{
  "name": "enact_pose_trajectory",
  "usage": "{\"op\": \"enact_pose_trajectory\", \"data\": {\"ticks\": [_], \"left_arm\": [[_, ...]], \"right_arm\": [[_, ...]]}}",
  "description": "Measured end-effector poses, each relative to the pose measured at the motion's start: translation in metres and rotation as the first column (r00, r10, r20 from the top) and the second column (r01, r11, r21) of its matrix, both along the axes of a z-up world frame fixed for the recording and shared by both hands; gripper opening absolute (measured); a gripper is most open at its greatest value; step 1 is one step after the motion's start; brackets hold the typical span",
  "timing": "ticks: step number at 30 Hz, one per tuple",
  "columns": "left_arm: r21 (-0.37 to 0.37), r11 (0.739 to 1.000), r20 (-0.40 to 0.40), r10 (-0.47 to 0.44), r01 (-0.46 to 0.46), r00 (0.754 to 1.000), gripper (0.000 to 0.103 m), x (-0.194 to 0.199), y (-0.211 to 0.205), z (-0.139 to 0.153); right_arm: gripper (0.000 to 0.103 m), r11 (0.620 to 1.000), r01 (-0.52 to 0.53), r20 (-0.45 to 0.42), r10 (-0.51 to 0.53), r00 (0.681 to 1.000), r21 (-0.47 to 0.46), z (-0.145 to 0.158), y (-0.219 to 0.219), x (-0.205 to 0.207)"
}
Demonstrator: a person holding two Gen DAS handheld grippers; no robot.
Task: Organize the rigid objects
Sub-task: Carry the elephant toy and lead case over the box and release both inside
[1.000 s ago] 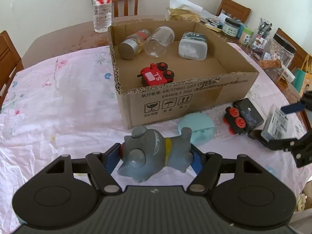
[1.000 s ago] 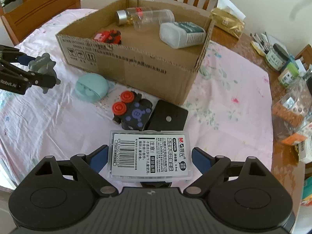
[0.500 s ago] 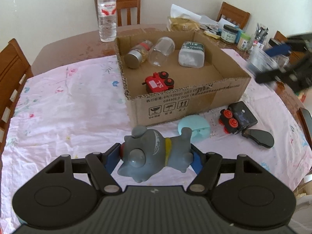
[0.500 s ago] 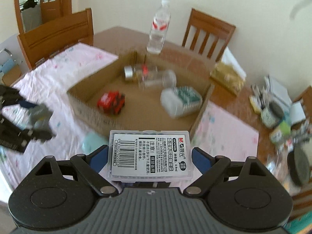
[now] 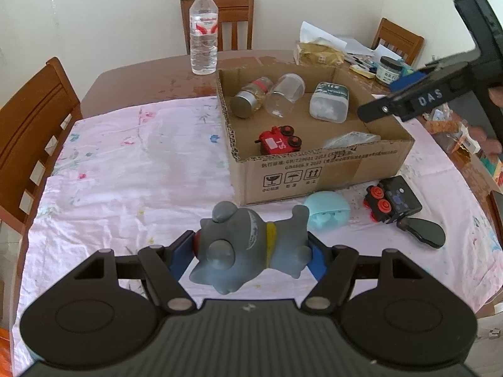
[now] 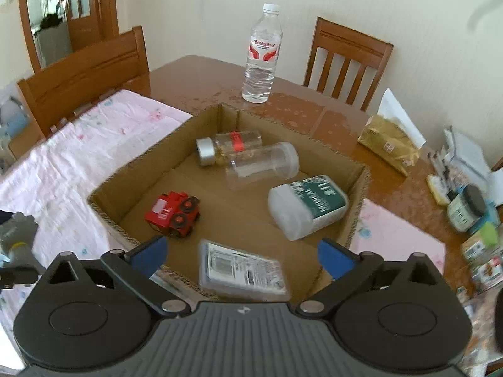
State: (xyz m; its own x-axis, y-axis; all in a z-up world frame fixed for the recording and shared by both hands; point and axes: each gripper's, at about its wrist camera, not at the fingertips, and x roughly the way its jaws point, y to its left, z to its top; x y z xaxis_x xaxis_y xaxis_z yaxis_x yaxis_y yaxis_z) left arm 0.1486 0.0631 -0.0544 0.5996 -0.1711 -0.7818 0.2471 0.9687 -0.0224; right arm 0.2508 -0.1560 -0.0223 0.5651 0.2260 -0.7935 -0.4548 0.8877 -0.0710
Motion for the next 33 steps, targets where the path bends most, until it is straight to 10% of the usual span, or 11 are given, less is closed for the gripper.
{"op": "enact_pose_trajectory", "data": {"ticks": [33], "left_arm": [[0.144, 0.926, 0.044, -0.357, 0.348, 0.933, 0.072, 0.118, -0.139, 0.018]], "right_arm": [[0.103, 0.931, 0.356, -0.012, -0.357, 0.934, 0.078, -0.008, -0.083, -0.107]]}}
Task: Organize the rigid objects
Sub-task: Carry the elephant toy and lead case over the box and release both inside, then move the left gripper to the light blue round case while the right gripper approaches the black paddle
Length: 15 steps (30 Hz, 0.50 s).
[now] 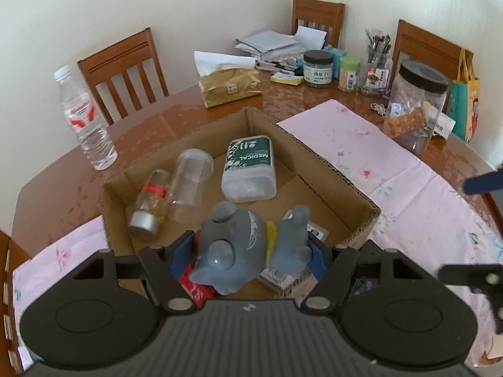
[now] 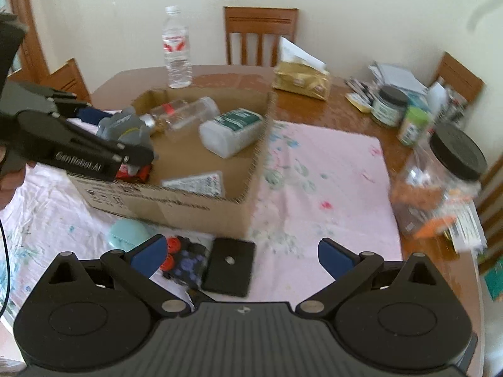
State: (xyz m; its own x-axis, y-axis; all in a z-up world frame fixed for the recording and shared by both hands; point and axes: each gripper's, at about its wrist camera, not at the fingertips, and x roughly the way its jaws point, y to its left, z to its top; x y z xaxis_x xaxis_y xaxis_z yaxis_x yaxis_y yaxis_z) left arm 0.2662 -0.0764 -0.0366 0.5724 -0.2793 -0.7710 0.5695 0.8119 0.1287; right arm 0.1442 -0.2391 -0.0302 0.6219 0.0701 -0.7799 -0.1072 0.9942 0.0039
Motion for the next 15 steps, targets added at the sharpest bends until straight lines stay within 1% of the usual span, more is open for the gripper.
{"op": "enact_pose_trajectory", "data": {"ticks": [3, 6, 7, 8, 9, 11, 15], "left_arm": [[0.006, 1.0, 0.004, 0.005, -0.005, 1.0, 0.072, 0.012, -0.007, -0.006], [0.002, 0.999, 0.025, 0.036, -0.036, 0.999, 0.074, 0.022, -0.009, -0.01], [0.005, 0.999, 0.033, 0.052, -0.052, 0.998, 0.08, 0.025, -0.009, -0.01], [0.01, 0.998, 0.047, 0.067, -0.068, 0.997, 0.091, 0.027, -0.009, -0.009], [0.01, 0.996, 0.064, 0.082, -0.083, 0.995, 0.094, 0.027, -0.008, -0.008], [-0.004, 0.996, 0.084, 0.093, -0.093, 0.992, 0.096, 0.026, -0.004, -0.005], [-0.012, 0.993, 0.088, 0.116, -0.116, 0.989, 0.097, 0.021, 0.002, 0.0]], "right_arm": [[0.103, 0.999, 0.034, -0.015, -0.034, 0.999, 0.0, -0.004, -0.01, -0.006], [0.103, 0.998, 0.061, -0.031, -0.061, 0.998, -0.004, -0.009, -0.019, -0.011], [0.103, 0.998, 0.068, -0.037, -0.069, 0.997, -0.003, -0.011, -0.022, -0.012], [0.103, 0.997, 0.074, -0.042, -0.074, 0.996, -0.001, -0.012, -0.024, -0.013], [0.103, 0.997, 0.078, -0.045, -0.078, 0.996, 0.0, -0.013, -0.026, -0.013], [0.103, 0.997, 0.08, -0.049, -0.08, 0.996, -0.001, -0.014, -0.028, -0.013], [0.103, 0.998, 0.066, -0.056, -0.066, 0.996, 0.003, -0.017, -0.028, -0.011]]}}
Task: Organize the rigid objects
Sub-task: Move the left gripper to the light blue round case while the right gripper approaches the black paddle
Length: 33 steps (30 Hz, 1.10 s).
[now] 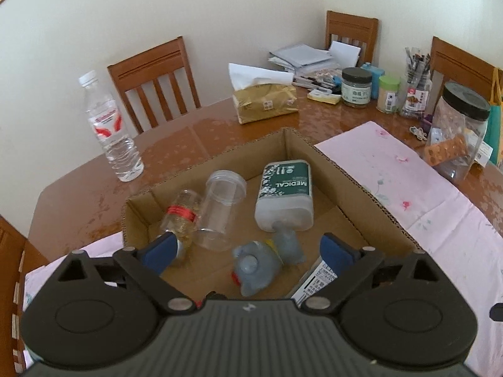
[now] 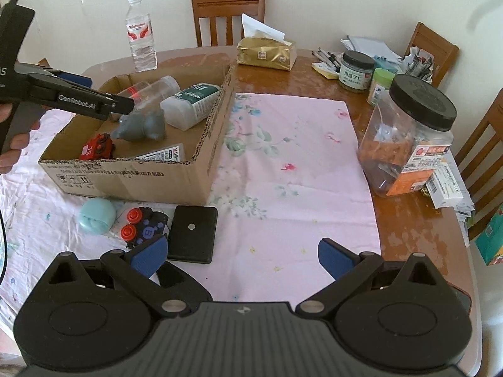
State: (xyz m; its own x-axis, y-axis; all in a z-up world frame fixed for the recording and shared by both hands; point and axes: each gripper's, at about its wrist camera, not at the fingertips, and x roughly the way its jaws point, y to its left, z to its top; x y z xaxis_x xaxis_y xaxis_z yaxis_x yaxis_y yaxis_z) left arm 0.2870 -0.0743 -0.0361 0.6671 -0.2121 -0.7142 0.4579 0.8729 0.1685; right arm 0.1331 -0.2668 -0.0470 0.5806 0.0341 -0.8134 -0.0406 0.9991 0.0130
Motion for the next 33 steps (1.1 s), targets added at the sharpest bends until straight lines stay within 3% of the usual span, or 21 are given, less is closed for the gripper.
{"op": "enact_pose_trajectory", "data": {"ticks": [8, 13, 21, 24, 28, 33], "left_arm": [[-0.062, 0.997, -0.022, 0.046, -0.047, 0.999, 0.1, -0.029, 0.02, 0.006], [-0.062, 0.995, -0.02, 0.08, -0.081, 0.997, 0.102, -0.053, 0.031, 0.004], [0.025, 0.992, -0.048, 0.124, -0.123, 0.991, 0.102, -0.081, 0.04, -0.019], [0.081, 0.99, -0.04, 0.12, -0.116, 0.992, 0.102, -0.09, 0.038, -0.028], [0.063, 0.993, -0.07, 0.107, -0.103, 0.992, 0.102, -0.096, 0.041, -0.032], [0.041, 0.994, -0.09, 0.103, -0.1, 0.991, 0.102, -0.1, 0.046, -0.035]], "right_arm": [[0.103, 0.998, -0.054, -0.054, 0.052, 0.997, -0.028, -0.02, 0.01, 0.003], [0.103, 0.997, -0.071, -0.113, 0.068, 0.991, -0.024, -0.044, 0.018, 0.0], [0.103, 0.994, -0.096, -0.178, 0.086, 0.98, -0.049, -0.07, 0.037, -0.005], [0.103, 0.995, -0.073, -0.188, 0.061, 0.98, -0.06, -0.076, 0.034, -0.005], [0.103, 0.995, -0.029, -0.197, 0.01, 0.98, -0.092, -0.08, 0.022, -0.005], [0.103, 0.996, 0.064, -0.198, -0.076, 0.977, -0.065, -0.081, -0.001, -0.008]]}}
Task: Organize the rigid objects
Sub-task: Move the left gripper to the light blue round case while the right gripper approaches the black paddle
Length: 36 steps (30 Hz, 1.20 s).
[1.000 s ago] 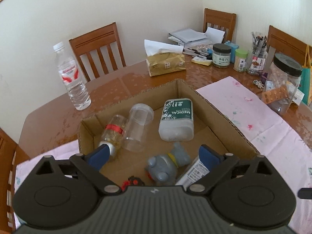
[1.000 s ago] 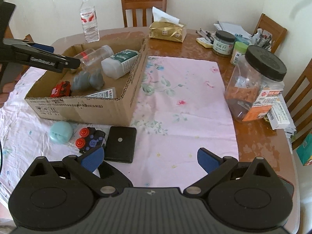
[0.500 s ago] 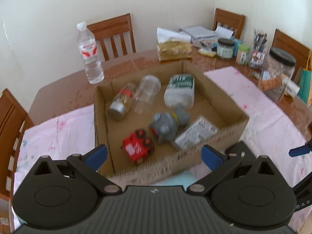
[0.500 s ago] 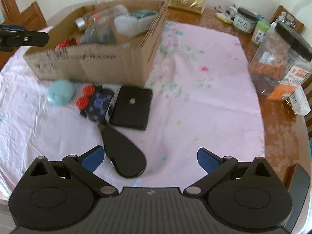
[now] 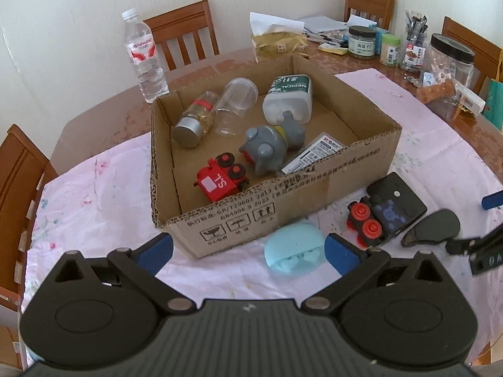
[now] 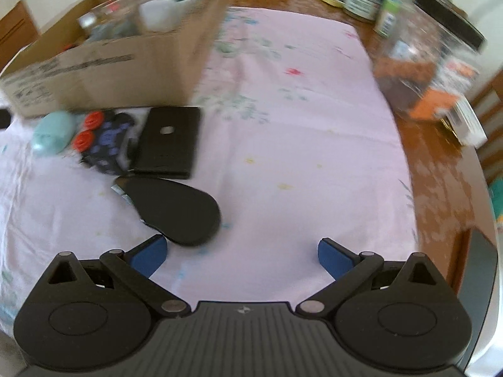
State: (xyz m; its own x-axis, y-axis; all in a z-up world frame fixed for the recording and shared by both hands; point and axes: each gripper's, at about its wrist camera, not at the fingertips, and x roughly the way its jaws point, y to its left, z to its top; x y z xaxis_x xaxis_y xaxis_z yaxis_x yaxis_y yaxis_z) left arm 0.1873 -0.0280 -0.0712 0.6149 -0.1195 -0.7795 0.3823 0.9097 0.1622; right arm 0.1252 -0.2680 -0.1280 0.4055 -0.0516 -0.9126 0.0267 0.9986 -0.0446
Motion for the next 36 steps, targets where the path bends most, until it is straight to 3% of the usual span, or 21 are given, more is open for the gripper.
{"op": "enact_pose_trajectory", "data": {"ticks": [3, 12, 19, 25, 36], "left_arm": [[0.003, 1.0, -0.002, 0.0, 0.0, 1.0, 0.102, 0.0, 0.003, -0.001], [-0.014, 1.0, -0.03, -0.014, 0.014, 0.999, 0.102, 0.0, 0.008, -0.004], [-0.012, 0.999, -0.053, -0.038, 0.038, 0.998, 0.102, -0.004, 0.009, -0.007], [-0.049, 0.998, -0.088, -0.046, 0.041, 0.995, 0.102, -0.001, 0.008, -0.015], [-0.13, 0.99, -0.155, 0.027, -0.047, 0.988, 0.102, 0.021, -0.008, -0.047]], "right_arm": [[0.103, 0.999, 0.046, -0.007, -0.046, 0.999, -0.004, 0.001, -0.006, -0.001], [0.103, 0.996, -0.035, 0.038, 0.032, 0.999, 0.083, 0.001, 0.041, 0.005], [0.103, 1.0, 0.012, 0.09, -0.012, 0.996, 0.0, -0.005, 0.062, 0.017], [0.103, 1.0, 0.003, 0.119, -0.004, 0.993, 0.001, -0.006, 0.056, 0.019], [0.103, 1.0, -0.032, 0.118, 0.031, 0.993, 0.001, -0.008, 0.047, 0.015]]}}
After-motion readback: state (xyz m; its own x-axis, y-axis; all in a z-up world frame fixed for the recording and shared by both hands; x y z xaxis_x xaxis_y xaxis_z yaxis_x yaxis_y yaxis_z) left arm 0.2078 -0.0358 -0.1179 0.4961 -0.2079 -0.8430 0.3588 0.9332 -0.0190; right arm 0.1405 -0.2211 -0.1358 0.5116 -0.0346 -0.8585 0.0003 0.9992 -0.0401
